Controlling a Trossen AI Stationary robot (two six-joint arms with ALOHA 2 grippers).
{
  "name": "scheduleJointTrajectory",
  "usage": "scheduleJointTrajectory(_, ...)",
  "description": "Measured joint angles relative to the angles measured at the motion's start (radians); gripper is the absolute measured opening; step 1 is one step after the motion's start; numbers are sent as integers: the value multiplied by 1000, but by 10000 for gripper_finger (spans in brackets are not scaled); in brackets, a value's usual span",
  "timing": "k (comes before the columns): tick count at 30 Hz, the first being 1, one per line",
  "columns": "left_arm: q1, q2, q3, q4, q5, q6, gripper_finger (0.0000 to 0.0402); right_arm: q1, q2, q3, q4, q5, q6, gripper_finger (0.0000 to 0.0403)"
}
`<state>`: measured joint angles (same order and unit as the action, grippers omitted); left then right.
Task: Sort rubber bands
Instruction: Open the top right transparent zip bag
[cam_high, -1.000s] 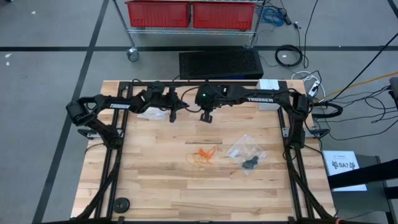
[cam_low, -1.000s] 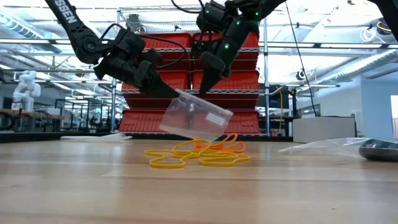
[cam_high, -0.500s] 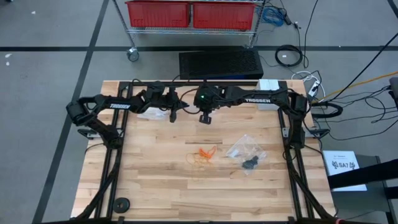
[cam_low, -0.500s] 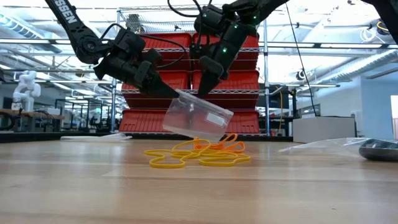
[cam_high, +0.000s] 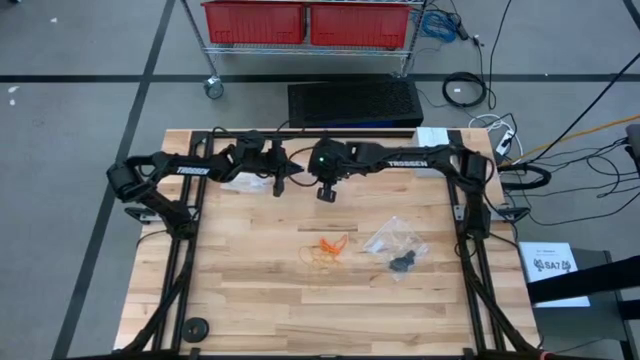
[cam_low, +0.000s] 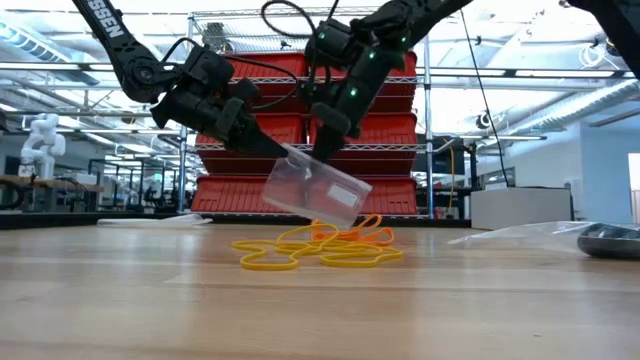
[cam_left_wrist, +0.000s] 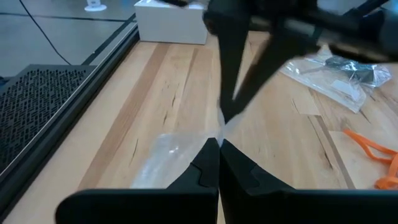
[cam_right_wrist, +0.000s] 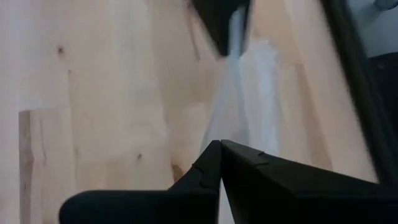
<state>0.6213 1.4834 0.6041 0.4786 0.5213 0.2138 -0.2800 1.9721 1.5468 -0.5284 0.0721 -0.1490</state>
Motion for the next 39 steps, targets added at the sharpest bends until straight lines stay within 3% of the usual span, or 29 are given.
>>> scheduleJointTrajectory(8,0,0,0,-1,0,-26,0,4,-9,-64,108,36,48,0)
scheduleJointTrajectory(16,-23,0,0,7,-1,-77,0,8,-33,-340,507,10,112,0)
scheduleJointTrajectory(22,-66,0,19,9,-1,-86,0,37,-37,-417,784,-28,144,0)
scheduleJointTrajectory(29,-79,0,82,9,-1,-99,0,36,-37,-413,862,5,254,9)
scheduleJointTrajectory(36,-82,0,94,2,-1,-153,0,40,-106,-412,744,135,164,1)
scheduleJointTrajectory(39,-95,0,94,-8,-1,-157,0,25,-151,-443,719,139,144,1)
